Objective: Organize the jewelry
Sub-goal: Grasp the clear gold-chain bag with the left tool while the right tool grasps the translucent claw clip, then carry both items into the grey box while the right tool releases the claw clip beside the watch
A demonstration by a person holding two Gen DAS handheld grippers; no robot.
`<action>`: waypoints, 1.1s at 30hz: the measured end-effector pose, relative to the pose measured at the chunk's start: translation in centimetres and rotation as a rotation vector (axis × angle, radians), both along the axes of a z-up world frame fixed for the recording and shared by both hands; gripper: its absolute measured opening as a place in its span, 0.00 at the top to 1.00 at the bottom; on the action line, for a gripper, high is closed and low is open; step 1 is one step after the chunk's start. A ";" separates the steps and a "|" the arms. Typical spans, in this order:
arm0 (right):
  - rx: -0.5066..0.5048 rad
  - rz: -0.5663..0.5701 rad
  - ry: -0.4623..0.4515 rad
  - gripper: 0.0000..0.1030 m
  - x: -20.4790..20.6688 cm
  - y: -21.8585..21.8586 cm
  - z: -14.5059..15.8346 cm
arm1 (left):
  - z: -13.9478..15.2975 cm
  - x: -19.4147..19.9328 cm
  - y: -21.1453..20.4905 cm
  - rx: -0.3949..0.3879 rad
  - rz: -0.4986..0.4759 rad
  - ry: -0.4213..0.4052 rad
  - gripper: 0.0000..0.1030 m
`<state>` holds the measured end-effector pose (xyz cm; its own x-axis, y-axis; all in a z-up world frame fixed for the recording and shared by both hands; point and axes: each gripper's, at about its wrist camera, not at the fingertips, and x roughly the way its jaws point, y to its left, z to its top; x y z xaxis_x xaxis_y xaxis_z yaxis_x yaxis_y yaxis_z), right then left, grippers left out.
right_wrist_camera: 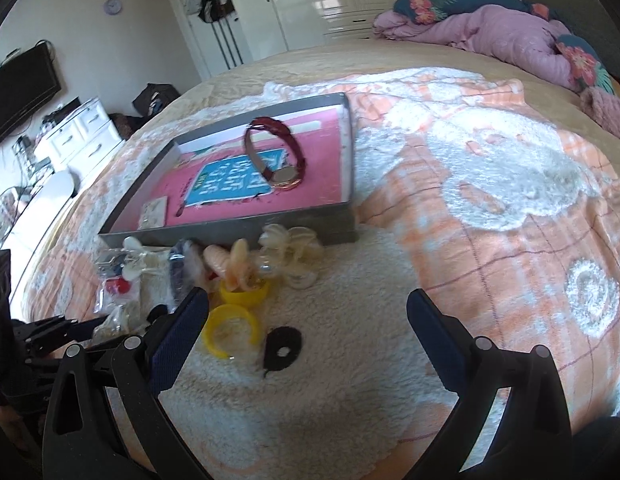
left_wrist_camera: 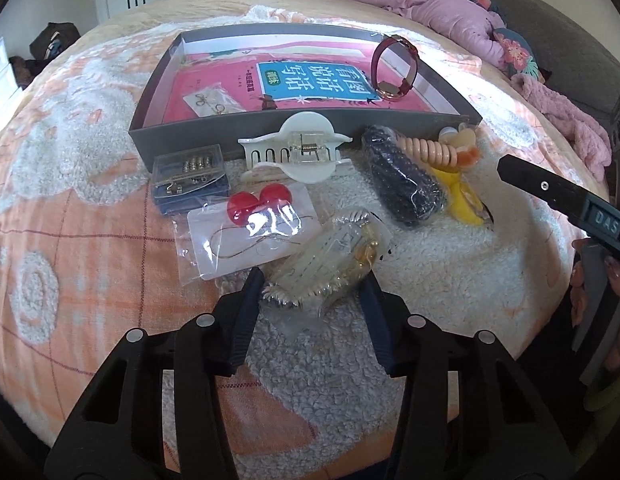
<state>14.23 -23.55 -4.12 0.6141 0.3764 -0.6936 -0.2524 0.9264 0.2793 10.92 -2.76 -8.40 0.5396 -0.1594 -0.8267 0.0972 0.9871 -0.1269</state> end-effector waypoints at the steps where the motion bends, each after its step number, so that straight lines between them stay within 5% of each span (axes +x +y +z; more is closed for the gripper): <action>1: -0.002 -0.010 -0.001 0.04 0.1 -0.2 0.0 | 0.1 -0.1 0.0 -0.004 -0.005 -0.003 0.63; 5: 0.050 -0.056 0.005 0.08 1.6 -1.5 0.1 | 0.5 -0.4 -0.1 -0.031 -0.027 -0.020 0.64; 11: 0.101 0.003 0.079 0.36 4.0 0.2 -0.9 | 1.2 -1.0 -0.2 -0.038 -0.046 -0.054 0.65; 19: 0.045 0.056 0.080 0.47 5.3 2.8 -2.1 | 1.8 -1.3 0.2 -0.051 -0.042 -0.079 0.65; 20: 0.046 0.069 0.079 0.56 5.4 2.9 -2.2 | 1.9 -1.3 0.2 -0.054 -0.043 -0.081 0.65; 33: 0.055 0.079 -0.048 0.56 1.4 0.4 1.0 | 4.2 -2.1 1.4 -0.052 -0.014 -0.149 0.65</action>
